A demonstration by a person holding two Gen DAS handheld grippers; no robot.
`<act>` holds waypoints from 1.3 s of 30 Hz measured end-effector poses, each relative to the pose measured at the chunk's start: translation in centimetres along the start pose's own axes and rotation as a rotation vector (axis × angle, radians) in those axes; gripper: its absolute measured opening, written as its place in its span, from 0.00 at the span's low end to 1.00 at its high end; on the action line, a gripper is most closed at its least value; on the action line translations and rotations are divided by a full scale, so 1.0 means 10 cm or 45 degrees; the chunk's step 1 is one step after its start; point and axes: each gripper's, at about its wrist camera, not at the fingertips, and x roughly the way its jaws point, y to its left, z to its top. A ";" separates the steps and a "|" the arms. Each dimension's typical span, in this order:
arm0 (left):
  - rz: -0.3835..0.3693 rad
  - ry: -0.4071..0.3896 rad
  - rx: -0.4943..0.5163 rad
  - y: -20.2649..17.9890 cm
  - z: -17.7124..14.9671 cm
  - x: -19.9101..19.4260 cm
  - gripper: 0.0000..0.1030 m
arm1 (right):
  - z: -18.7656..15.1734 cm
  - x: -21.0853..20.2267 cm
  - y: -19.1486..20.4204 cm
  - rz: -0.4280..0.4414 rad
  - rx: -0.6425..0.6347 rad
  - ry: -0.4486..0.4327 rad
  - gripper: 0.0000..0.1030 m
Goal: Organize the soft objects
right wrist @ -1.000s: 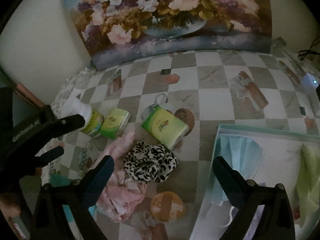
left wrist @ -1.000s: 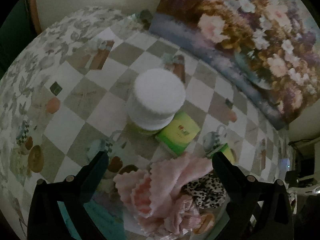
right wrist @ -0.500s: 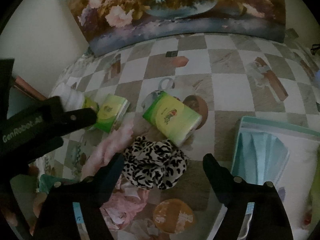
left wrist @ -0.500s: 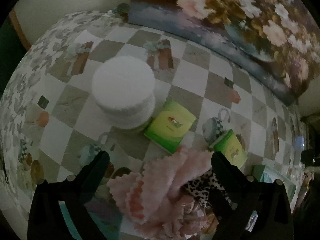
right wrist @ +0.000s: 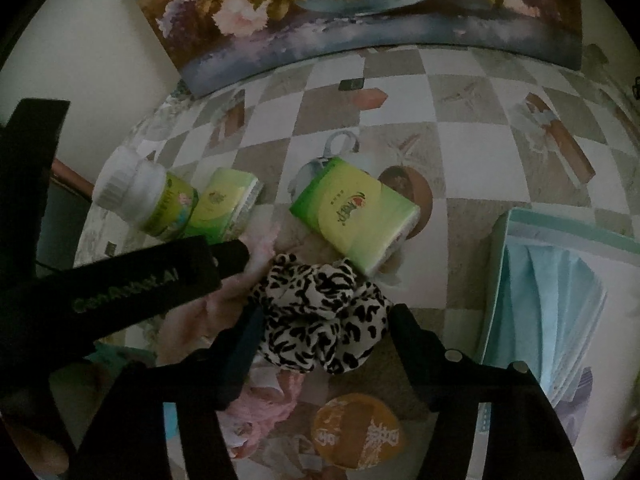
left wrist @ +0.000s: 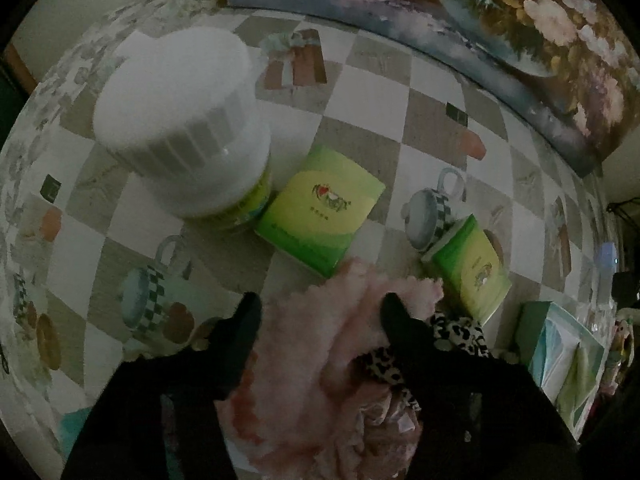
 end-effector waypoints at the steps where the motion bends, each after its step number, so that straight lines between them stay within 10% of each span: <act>1: -0.002 0.003 -0.001 0.00 0.00 0.01 0.53 | 0.00 0.00 0.00 0.002 0.002 0.000 0.64; 18: -0.035 -0.013 -0.008 0.02 0.01 -0.03 0.15 | -0.01 -0.05 -0.03 0.032 0.013 -0.017 0.23; 39: -0.048 -0.075 -0.069 0.16 0.09 -0.19 0.08 | 0.01 -0.15 -0.05 0.029 0.021 -0.051 0.16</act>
